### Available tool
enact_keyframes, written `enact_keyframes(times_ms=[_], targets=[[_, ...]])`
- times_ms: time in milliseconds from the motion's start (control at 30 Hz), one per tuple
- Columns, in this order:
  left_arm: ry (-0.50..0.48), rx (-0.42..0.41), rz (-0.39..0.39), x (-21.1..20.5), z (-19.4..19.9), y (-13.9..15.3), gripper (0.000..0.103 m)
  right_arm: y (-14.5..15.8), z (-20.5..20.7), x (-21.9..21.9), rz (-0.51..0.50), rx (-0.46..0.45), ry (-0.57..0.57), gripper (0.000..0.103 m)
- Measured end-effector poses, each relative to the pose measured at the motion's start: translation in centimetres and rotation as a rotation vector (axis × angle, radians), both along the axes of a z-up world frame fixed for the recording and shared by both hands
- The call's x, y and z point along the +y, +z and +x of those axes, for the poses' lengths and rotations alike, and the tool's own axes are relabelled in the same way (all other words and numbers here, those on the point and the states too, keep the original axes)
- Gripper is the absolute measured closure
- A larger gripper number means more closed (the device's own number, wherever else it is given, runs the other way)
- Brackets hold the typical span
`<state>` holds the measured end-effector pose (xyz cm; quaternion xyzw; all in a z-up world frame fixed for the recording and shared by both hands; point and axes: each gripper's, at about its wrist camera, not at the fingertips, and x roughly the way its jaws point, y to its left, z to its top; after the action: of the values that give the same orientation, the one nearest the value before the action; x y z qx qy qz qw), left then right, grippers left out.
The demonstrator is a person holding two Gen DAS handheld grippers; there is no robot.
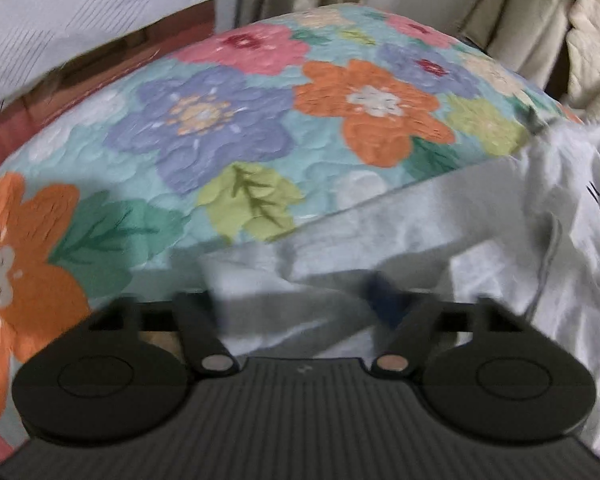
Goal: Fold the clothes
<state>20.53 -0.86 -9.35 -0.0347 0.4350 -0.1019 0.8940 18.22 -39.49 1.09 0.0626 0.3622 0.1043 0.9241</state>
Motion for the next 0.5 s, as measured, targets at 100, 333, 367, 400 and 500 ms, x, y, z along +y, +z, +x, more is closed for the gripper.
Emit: enact_keyframes(times_ms=[100,333,367,400,500], targets=[[0.017,-0.003,-0.061,0.7,-0.2,0.2,0.089,-2.8,-4.5,5.5,0.049,0.071,0.204,0.039],[0.073,-0.124,-0.031,1.9,-0.6,1.8,0.092,-7.4,-9.6,14.9,-0.305,0.048,0.315,0.032],[0.076,-0.122,-0.052,2.1,-0.6,1.9,0.092,-7.8,-10.0,15.6,-0.344,0.033,0.303,0.031],[0.078,-0.110,-0.078,2.3,-0.5,1.9,0.092,-8.0,-10.1,15.9,-0.358,0.031,0.289,0.031],[0.093,-0.072,-0.101,3.1,-0.4,1.7,0.092,-8.2,-10.3,16.8,-0.386,0.007,0.237,0.031]])
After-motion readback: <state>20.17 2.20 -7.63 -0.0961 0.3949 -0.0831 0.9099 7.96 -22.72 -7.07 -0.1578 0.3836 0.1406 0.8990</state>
